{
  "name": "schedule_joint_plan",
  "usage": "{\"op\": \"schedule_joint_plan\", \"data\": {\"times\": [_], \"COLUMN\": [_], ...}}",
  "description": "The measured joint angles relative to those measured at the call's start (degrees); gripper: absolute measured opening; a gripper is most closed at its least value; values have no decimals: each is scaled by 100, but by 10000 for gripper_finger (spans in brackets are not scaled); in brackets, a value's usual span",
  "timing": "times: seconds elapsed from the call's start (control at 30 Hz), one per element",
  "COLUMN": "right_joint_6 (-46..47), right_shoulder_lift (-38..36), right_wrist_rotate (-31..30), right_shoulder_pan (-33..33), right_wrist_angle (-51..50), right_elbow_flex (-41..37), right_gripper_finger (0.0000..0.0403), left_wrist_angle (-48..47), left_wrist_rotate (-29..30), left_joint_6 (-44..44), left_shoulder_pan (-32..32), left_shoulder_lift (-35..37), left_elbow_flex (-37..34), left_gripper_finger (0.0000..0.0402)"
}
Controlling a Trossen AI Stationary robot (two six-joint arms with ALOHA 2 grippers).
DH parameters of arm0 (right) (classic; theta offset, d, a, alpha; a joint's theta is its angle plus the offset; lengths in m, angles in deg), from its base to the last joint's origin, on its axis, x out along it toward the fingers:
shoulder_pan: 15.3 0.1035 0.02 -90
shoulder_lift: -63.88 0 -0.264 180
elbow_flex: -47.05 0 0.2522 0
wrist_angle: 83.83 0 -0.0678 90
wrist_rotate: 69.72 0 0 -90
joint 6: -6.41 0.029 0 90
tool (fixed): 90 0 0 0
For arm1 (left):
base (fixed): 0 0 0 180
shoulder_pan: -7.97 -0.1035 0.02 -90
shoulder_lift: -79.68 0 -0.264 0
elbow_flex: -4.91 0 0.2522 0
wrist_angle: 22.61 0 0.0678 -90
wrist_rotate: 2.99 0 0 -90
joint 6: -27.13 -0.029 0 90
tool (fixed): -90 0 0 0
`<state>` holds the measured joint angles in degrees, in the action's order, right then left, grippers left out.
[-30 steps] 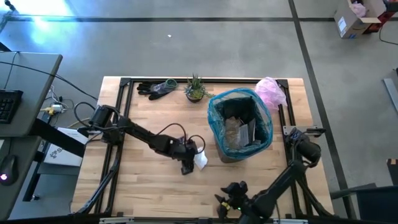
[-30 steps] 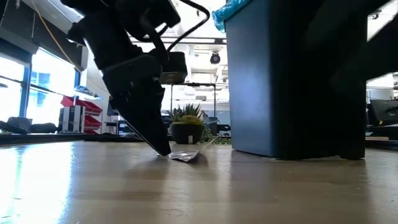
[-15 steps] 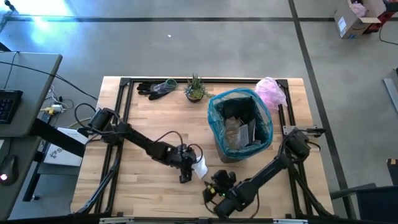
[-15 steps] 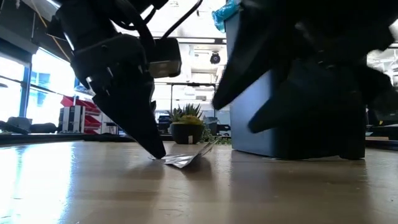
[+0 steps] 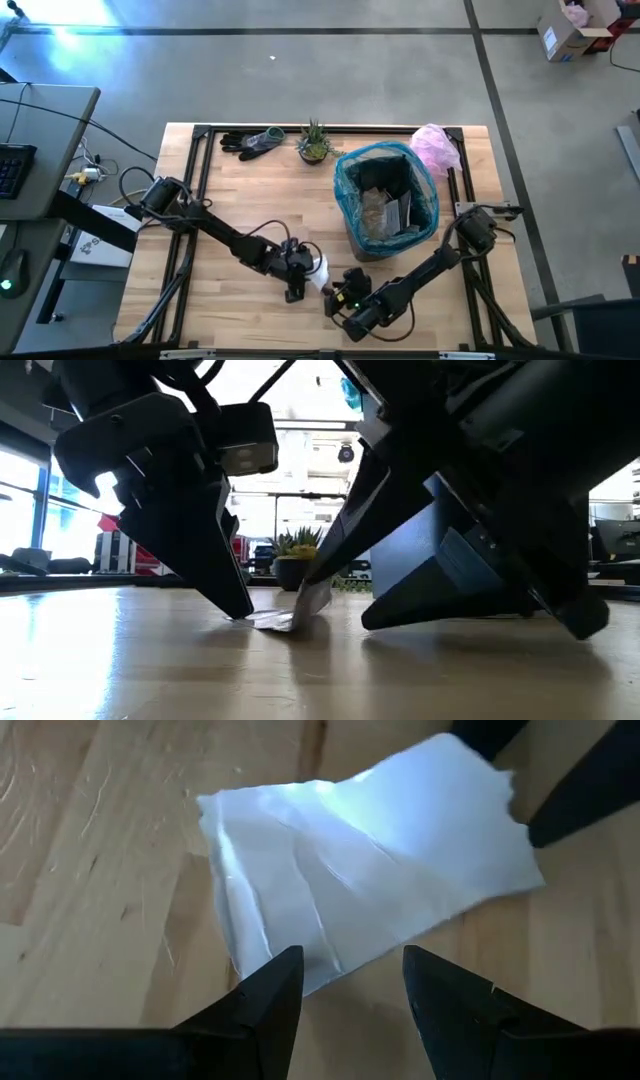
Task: Place trash/remove bag and relplace
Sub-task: Put the white paper into the trash bin
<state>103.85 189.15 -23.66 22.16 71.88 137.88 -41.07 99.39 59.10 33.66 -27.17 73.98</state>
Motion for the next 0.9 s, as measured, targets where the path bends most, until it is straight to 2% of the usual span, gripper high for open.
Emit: {"op": "schedule_joint_plan", "data": {"times": [0.27, 0.77, 0.9], "right_joint_6": [-502, -451, -576], "right_shoulder_lift": [0, 0, 0], "right_wrist_rotate": [-169, -141, -6], "right_shoulder_pan": [-38, -143, -299], "right_wrist_angle": [564, 332, 224], "right_elbow_flex": [-12, -10, -10], "right_gripper_finger": [187, 187, 166], "left_wrist_angle": [14, 59, 146], "left_wrist_rotate": [126, 169, 186], "left_joint_6": [-1, 39, 39], "left_shoulder_pan": [5, 45, 116], "left_shoulder_lift": [9, 20, 20], "left_elbow_flex": [2, 9, 9], "left_gripper_finger": [158, 158, 158]}}
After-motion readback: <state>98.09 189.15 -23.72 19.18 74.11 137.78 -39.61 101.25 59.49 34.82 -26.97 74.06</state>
